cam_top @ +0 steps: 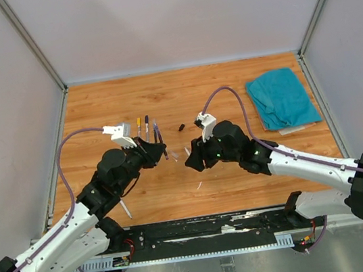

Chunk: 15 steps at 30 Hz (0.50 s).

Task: Insert the pens into the pen caps
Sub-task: Pick up the pen from the center of the board.

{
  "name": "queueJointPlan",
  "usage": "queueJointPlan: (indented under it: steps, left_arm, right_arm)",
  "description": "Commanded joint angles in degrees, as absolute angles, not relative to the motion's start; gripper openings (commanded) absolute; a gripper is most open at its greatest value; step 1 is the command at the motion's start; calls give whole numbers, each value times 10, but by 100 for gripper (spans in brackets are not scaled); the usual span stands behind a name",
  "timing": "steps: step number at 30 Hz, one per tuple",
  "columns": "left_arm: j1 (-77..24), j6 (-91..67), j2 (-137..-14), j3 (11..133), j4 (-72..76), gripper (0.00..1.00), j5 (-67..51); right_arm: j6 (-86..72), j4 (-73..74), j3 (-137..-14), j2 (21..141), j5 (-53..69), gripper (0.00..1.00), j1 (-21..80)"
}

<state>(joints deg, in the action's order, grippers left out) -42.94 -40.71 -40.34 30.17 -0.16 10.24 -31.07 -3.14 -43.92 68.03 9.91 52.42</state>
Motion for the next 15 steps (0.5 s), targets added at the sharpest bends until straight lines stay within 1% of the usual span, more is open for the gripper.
queueJointPlan:
  steps: [1, 5, 9, 15]
  left_arm:
    - [-432, -295, -419, 377, -102, 1, 95]
    - [-432, -222, -423, 426, -155, 0, 72]
    - [-432, -181, -430, 472, -230, 1, 128]
    - [-432, -146, -390, 477, -269, 0, 148]
  right_arm:
    - [-205, 101, -482, 687, 40, 50, 517]
    - [-166, 187, -515, 722, 21, 52, 517]
    - [-152, 203, -535, 768, 31, 56, 511]
    - [-136, 212, -612, 879, 71, 56, 502]
